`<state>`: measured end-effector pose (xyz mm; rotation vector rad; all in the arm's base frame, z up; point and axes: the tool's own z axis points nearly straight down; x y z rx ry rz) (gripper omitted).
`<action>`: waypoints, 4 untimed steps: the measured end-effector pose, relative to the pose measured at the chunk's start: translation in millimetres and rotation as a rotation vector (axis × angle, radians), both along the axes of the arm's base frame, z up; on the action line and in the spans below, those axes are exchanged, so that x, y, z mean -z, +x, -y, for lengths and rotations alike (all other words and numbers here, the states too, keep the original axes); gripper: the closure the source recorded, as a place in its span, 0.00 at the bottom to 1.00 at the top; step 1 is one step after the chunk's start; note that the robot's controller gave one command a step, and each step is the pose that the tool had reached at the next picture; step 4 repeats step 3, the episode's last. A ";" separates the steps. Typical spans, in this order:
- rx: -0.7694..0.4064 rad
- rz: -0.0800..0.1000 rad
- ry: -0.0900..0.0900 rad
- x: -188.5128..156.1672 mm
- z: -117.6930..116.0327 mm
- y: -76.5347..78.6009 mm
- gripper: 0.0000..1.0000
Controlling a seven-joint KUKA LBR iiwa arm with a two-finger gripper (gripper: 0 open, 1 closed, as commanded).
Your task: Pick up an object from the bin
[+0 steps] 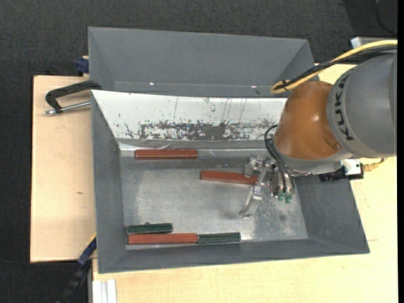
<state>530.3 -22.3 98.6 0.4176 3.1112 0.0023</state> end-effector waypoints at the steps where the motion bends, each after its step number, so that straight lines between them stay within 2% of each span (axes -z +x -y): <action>1: -0.179 0.003 -0.001 27.7 -0.3 57.1 1.00; 2: -0.179 0.003 -0.001 27.7 -0.4 57.1 1.00; 3: -0.192 0.011 -0.003 -152.9 20.9 46.0 1.00; 4: -0.192 0.011 -0.003 -152.9 20.9 46.0 1.00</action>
Offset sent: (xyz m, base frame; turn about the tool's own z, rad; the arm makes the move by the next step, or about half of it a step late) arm 0.0000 0.0000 0.0000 0.0000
